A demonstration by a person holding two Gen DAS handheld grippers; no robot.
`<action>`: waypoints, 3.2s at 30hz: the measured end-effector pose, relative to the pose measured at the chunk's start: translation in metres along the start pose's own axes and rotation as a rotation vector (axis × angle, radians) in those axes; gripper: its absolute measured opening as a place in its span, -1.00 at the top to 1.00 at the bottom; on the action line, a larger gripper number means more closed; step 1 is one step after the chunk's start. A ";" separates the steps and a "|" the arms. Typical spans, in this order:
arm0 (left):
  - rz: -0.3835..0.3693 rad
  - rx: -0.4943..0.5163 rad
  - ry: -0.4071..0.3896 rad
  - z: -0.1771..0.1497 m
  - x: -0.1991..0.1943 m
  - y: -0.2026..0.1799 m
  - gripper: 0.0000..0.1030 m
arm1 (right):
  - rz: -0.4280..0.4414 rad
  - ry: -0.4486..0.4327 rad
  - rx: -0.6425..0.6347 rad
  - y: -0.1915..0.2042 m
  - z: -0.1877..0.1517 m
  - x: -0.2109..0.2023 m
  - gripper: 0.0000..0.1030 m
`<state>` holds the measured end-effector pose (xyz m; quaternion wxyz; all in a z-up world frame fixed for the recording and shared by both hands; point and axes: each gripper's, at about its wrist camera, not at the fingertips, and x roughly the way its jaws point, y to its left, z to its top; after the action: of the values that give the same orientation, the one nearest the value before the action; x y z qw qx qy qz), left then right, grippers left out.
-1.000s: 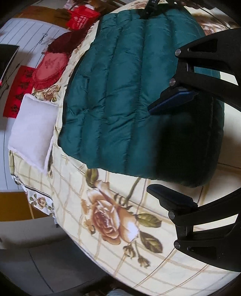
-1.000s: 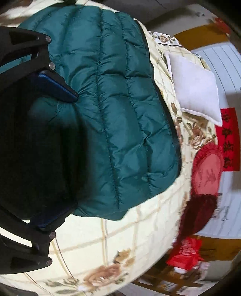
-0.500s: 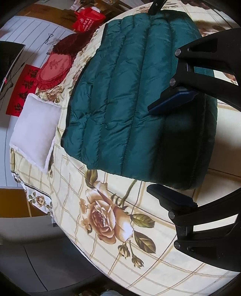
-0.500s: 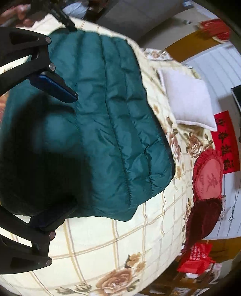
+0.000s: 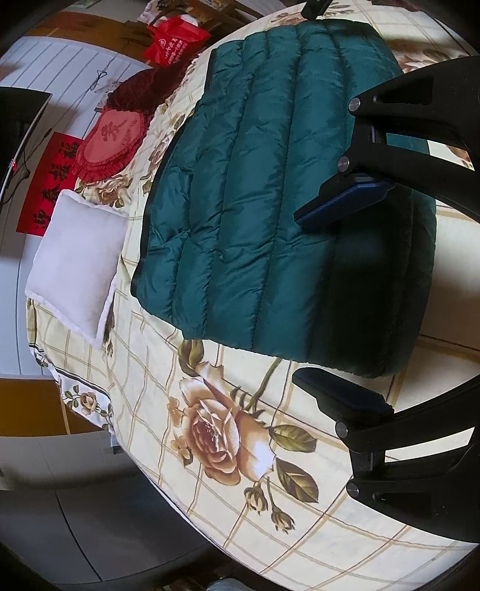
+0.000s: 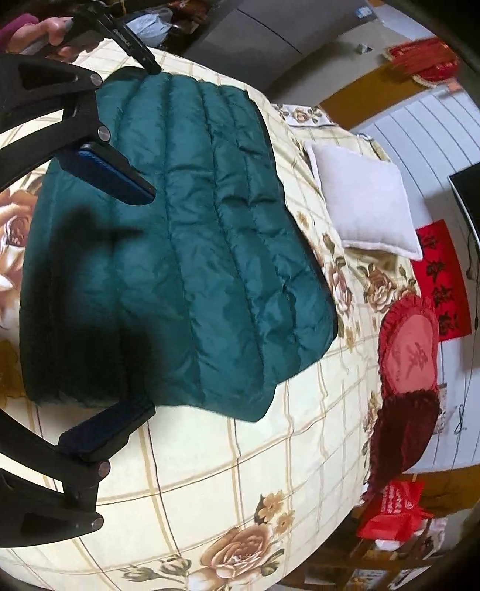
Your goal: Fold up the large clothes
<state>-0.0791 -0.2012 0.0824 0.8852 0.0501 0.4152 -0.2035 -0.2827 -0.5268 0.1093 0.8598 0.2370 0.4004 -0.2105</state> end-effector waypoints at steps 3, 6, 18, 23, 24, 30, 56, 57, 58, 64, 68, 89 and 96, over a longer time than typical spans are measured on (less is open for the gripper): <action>-0.004 -0.005 0.010 0.002 0.006 0.003 -0.53 | -0.022 0.009 0.018 -0.011 0.001 0.007 -1.00; -0.040 -0.030 0.024 0.004 0.013 0.009 -0.53 | -0.043 0.025 0.036 -0.021 0.004 0.014 -1.00; -0.253 -0.187 0.109 0.014 0.048 0.035 -0.62 | 0.015 0.058 0.128 -0.044 0.018 0.054 -1.00; -0.345 -0.278 0.170 0.014 0.070 0.042 -0.74 | 0.065 0.085 0.111 -0.041 0.024 0.071 -1.00; -0.351 -0.280 0.172 0.015 0.073 0.041 -0.84 | 0.072 0.088 0.104 -0.040 0.026 0.074 -1.00; -0.380 -0.306 0.182 0.018 0.084 0.039 -0.95 | 0.115 0.121 0.098 -0.037 0.033 0.090 -1.00; -0.313 -0.043 0.091 0.001 -0.011 0.013 0.15 | 0.202 -0.034 -0.021 0.017 0.005 -0.018 0.27; -0.316 -0.035 0.091 -0.002 -0.018 0.015 0.17 | 0.206 -0.029 -0.026 0.018 0.002 -0.022 0.27; -0.318 -0.028 0.090 -0.005 -0.022 0.016 0.18 | 0.210 -0.026 -0.030 0.019 -0.002 -0.026 0.27; -0.336 -0.006 0.100 -0.024 -0.050 0.031 0.22 | 0.254 0.006 -0.012 0.014 -0.031 -0.048 0.27; -0.340 -0.005 0.115 -0.038 -0.060 0.038 0.22 | 0.258 0.021 0.012 0.008 -0.047 -0.053 0.27; -0.112 -0.066 0.083 -0.079 -0.086 0.048 -0.30 | -0.024 -0.013 0.026 0.001 -0.085 -0.083 -0.73; -0.045 -0.001 0.050 -0.102 -0.106 0.021 -0.30 | 0.021 -0.050 -0.068 0.047 -0.120 -0.103 -0.73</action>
<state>-0.2040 -0.1218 0.0948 0.8699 0.0452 0.4382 -0.2219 -0.3882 -0.4020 0.1332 0.8793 0.2063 0.3831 -0.1935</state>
